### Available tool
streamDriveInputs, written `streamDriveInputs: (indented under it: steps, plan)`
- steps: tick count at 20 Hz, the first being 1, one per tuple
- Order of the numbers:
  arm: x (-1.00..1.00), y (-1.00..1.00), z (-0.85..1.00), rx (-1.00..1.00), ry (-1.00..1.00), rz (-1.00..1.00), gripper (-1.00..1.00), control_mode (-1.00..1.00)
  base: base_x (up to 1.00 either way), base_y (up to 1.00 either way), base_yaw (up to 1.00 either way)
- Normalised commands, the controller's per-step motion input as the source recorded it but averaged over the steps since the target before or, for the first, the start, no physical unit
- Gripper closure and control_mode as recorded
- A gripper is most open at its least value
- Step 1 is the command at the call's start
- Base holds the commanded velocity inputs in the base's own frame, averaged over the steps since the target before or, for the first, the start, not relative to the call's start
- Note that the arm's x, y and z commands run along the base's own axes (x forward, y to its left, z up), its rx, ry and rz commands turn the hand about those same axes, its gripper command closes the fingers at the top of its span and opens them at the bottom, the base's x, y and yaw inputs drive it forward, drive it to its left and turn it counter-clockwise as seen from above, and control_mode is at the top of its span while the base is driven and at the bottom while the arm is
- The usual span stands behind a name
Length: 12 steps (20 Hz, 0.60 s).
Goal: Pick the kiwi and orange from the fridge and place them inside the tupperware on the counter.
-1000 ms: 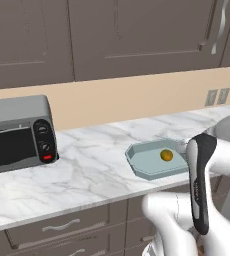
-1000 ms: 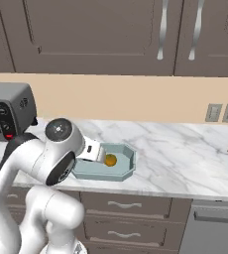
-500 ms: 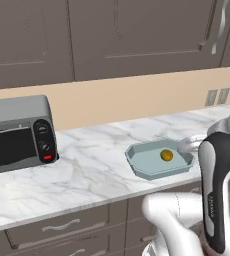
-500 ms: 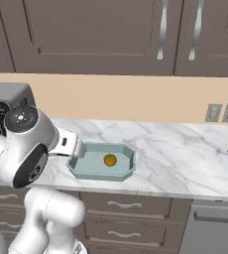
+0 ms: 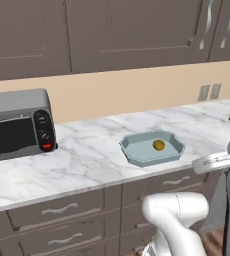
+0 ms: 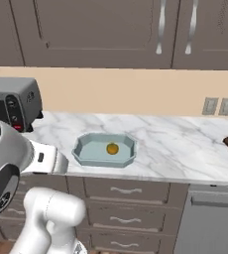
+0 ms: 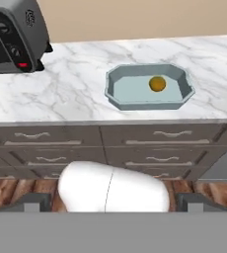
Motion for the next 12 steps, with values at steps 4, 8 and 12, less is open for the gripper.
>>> streamDriveInputs:
  steps: [4, 8, 12]
  plan:
    - [0.00, 0.00, 0.00, 0.00, 0.00, 0.00, -1.00, 1.00, -1.00, 0.23, 0.16]
    - [0.00, 0.00, 0.00, 0.00, 0.00, 0.00, -1.00, 1.00, -0.39, 0.85, 0.36]
    - [0.00, 0.00, 0.00, 0.00, 0.00, 0.00, -1.00, 1.00, 0.00, 1.00, 0.50]
